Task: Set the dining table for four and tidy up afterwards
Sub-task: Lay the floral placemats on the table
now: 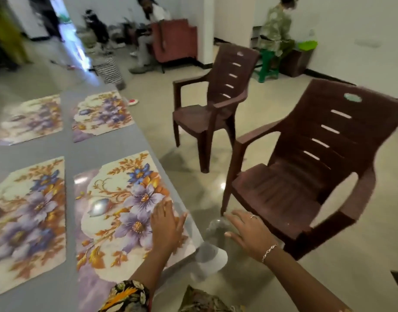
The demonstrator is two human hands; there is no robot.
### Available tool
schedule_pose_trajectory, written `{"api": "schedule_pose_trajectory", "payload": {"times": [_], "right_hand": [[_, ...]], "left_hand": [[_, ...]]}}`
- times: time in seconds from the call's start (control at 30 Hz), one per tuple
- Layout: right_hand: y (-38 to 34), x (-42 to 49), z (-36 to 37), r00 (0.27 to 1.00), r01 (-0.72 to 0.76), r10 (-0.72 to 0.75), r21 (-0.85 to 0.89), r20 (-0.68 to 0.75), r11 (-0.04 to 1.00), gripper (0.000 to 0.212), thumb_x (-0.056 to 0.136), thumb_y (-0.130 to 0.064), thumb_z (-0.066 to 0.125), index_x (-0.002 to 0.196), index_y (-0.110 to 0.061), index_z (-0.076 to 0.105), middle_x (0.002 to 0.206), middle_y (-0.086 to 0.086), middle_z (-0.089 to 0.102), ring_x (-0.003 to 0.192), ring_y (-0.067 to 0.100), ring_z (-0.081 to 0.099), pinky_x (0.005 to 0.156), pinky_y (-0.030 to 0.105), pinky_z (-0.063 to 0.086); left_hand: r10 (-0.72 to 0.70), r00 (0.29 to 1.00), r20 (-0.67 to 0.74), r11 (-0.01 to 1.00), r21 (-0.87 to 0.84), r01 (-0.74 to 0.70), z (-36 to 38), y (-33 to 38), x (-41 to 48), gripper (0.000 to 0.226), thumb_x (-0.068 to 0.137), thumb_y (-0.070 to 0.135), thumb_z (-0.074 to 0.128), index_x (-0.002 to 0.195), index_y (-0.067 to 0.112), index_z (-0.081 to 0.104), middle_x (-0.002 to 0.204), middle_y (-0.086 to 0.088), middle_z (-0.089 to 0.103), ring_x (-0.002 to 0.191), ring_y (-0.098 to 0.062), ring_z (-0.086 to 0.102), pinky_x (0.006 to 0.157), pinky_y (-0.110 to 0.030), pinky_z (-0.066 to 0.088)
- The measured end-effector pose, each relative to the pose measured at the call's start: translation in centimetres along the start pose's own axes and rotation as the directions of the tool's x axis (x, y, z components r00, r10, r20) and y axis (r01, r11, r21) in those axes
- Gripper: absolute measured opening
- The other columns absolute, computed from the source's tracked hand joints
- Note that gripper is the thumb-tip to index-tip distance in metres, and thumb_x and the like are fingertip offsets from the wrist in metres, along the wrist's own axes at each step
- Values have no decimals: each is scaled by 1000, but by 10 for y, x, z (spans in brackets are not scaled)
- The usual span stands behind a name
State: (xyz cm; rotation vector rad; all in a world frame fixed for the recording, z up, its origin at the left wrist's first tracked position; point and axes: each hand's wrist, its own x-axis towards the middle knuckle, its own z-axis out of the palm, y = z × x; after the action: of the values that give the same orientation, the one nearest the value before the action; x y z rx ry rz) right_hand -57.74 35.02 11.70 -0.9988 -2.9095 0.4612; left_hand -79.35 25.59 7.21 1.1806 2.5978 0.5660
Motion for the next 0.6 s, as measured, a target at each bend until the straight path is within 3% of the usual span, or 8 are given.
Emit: {"api": "schedule_pose_trajectory", "payload": {"times": [0.1, 0.2, 0.27, 0.4, 0.47, 0.53, 0.6], "right_hand": [[19, 47, -3, 991, 131, -131, -44, 2, 990, 65, 81, -56, 25, 123, -17, 57, 118, 5, 60, 104, 26, 60, 84, 39, 48], [31, 99, -4, 965, 256, -251, -63, 74, 965, 60, 82, -54, 30, 121, -18, 58, 112, 5, 62, 97, 26, 63, 77, 38, 52], [32, 132, -6, 931, 348, -338, -58, 136, 936, 62, 81, -54, 29, 122, -18, 58, 113, 5, 62, 98, 26, 63, 78, 39, 51], [20, 192, -14, 862, 485, -464, -69, 204, 872, 53, 85, -55, 30, 107, -21, 64, 96, 1, 68, 76, 20, 68, 62, 31, 55], [14, 220, -16, 800, 582, -549, -90, 243, 808, 60, 84, -58, 24, 115, -21, 61, 106, 2, 65, 84, 21, 67, 71, 31, 53], [1, 239, -16, 738, 646, -608, -47, 292, 762, 67, 83, -58, 22, 131, -20, 50, 126, 5, 55, 105, 28, 59, 88, 35, 45], [-10, 258, -11, 697, 696, -663, -32, 275, 718, 60, 89, -53, 29, 137, -20, 43, 134, 5, 48, 117, 28, 52, 95, 34, 40]], "left_hand": [[-108, 993, -57, 994, -35, 106, 7, -1, 11, 88, 80, 65, 18, 139, 3, 40, 144, -21, 40, 134, -37, 33, 111, -44, 23], [-200, 970, -141, 978, -81, 190, 11, -3, 24, 74, 87, 55, 32, 133, -1, 47, 138, -25, 45, 130, -42, 39, 107, -50, 29], [-273, 943, -189, 960, -112, 256, 14, -7, 34, 73, 85, 53, 31, 127, -2, 52, 133, -27, 50, 123, -45, 46, 101, -53, 36], [-387, 893, -231, 921, -140, 363, 13, -14, 49, 64, 85, 46, 36, 119, -2, 59, 118, -25, 61, 105, -45, 59, 87, -53, 49], [-447, 869, -215, 894, -146, 424, 9, -16, 54, 67, 90, 52, 31, 117, -1, 61, 117, -26, 62, 105, -45, 60, 86, -54, 49], [-500, 832, -240, 866, -144, 479, 7, -20, 55, 78, 94, 59, 18, 116, -2, 61, 117, -26, 61, 105, -45, 60, 85, -55, 51], [-549, 783, -292, 835, -139, 533, 8, -24, 51, 79, 96, 58, 14, 114, -3, 61, 113, -26, 62, 101, -46, 61, 82, -56, 52]]}}
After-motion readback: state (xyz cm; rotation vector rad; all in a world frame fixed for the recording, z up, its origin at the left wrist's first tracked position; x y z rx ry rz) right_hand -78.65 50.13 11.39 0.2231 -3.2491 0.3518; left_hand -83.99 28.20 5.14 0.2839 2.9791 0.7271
